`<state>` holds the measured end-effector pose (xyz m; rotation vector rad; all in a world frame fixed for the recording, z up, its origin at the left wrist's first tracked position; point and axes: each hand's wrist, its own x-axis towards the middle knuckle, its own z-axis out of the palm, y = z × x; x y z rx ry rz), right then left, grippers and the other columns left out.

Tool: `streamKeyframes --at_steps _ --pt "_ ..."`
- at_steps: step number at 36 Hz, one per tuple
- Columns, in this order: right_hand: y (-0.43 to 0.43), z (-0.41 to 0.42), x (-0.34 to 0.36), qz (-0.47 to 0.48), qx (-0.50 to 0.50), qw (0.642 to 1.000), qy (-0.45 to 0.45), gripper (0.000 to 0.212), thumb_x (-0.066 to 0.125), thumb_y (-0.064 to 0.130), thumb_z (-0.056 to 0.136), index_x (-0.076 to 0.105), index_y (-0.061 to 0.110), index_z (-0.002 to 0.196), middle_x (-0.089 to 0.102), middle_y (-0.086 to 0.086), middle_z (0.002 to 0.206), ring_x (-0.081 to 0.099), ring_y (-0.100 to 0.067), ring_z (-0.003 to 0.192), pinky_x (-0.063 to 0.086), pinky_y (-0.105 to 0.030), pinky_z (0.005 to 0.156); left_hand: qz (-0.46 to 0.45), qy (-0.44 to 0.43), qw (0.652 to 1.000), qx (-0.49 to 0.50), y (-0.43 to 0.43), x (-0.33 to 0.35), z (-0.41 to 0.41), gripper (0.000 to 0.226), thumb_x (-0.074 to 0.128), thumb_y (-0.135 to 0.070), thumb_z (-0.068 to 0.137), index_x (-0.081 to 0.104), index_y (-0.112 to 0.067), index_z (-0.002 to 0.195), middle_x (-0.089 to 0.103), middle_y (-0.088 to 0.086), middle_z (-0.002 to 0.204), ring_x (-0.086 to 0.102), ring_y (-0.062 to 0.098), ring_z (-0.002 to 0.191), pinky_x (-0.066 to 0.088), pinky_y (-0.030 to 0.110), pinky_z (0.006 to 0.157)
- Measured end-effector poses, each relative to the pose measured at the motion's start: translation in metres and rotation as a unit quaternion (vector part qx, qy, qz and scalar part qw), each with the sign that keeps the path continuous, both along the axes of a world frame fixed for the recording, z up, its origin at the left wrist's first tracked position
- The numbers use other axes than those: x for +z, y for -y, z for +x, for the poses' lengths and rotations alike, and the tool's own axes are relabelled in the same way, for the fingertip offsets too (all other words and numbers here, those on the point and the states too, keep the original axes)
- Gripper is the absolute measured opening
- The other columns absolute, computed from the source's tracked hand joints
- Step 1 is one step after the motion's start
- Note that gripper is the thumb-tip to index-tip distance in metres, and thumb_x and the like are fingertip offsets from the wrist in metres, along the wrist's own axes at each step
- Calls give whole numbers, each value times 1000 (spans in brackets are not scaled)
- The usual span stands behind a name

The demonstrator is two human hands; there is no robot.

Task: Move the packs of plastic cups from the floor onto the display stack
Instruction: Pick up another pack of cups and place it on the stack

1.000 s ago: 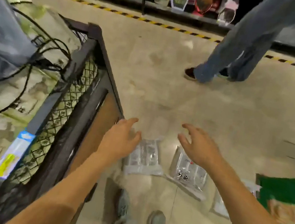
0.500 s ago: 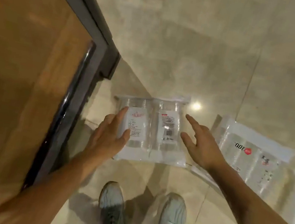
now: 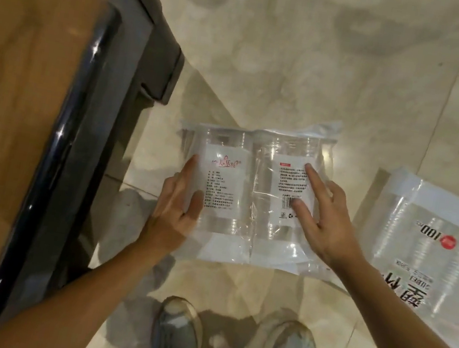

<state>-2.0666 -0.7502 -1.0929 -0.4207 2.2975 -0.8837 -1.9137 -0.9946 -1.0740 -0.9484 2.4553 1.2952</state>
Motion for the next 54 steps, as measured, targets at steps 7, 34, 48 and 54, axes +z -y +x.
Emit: streamKeyframes --at_steps 7,34,48,54 --pt "-16 -31 153 -14 -32 999 -35 62 47 60 95 14 62 147 26 -1 153 29 -20 143 36 -48 113 -5 -41 998 -39 -4 144 -43 64 33 -56 96 5 -52 153 45 1 142 50 17 120 50 47 92" --pt "-233 -39 967 -41 -211 959 -184 64 48 60 94 20 53 151 36 8 156 37 -20 140 31 -36 110 -18 -215 941 -259 -163 936 -170 59 38 -74 90 11 -70 142 29 -23 156 28 16 147 30 48 117" --pt "-339 63 1058 -9 -404 885 -231 61 49 55 97 27 44 152 30 10 159 30 -17 145 27 -37 117 35 -220 871 -438 -295 1027 -197 60 36 -58 100 11 -49 154 22 -17 160 27 16 147 23 42 117" --pt "-360 139 1064 -13 -532 812 -242 57 51 56 94 32 50 148 31 17 157 33 -14 143 30 -34 111 67 -216 800 -555 -343 1045 -192 61 38 -62 98 11 -52 152 14 -16 163 22 17 149 21 47 119"
